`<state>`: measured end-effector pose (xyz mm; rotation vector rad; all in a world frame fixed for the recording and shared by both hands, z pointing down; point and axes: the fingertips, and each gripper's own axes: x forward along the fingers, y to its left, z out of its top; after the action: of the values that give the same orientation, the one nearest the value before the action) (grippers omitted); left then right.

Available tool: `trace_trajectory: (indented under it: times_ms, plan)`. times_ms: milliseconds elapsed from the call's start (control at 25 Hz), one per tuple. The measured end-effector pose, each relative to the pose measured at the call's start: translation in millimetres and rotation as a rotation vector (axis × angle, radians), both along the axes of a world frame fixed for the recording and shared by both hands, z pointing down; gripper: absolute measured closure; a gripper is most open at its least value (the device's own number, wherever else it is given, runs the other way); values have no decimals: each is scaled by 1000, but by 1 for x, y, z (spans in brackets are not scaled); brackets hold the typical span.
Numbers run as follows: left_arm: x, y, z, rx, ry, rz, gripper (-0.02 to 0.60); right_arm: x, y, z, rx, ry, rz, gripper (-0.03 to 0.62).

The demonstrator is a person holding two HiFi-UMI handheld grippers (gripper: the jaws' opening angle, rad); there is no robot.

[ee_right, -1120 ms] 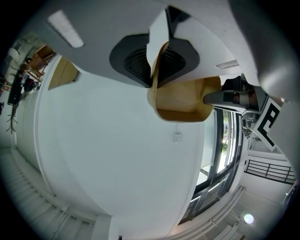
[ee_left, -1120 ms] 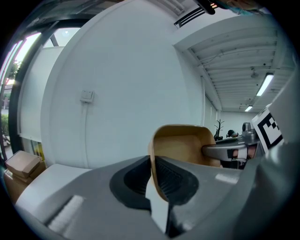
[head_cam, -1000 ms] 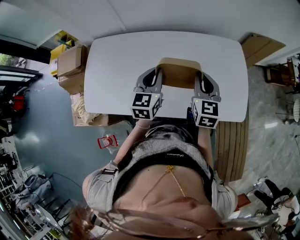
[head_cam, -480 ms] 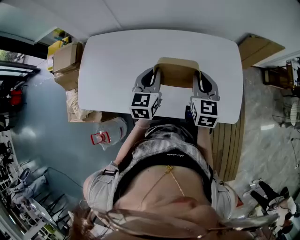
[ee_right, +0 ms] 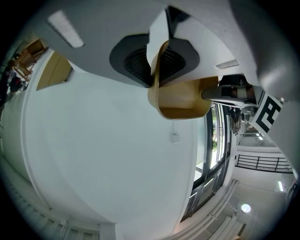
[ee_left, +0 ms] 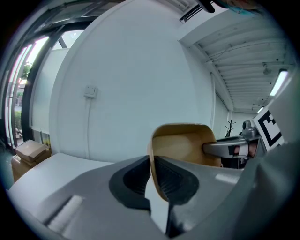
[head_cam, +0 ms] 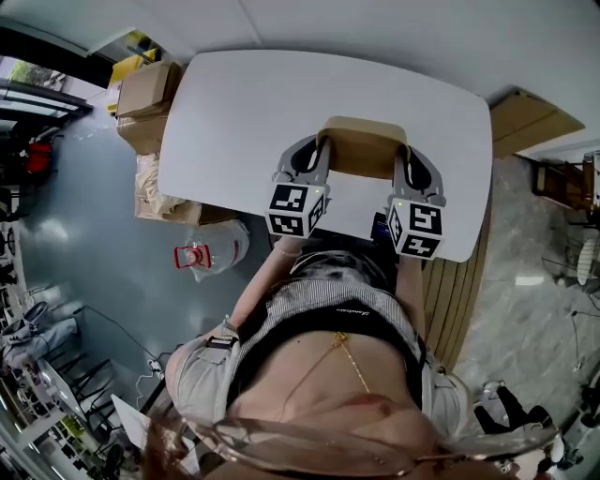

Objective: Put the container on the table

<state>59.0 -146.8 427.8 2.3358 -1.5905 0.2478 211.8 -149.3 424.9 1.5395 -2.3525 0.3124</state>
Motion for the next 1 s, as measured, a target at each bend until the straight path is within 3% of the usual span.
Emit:
trace_trajectory:
  times_ms: [520, 1000]
  plan:
    - [-2, 16, 2, -3, -8, -54, 566, -2, 10, 1, -3, -32, -57, 537]
    - [-1, -3, 5, -11, 3, 45, 566, -1, 6, 2, 4, -17, 37, 536]
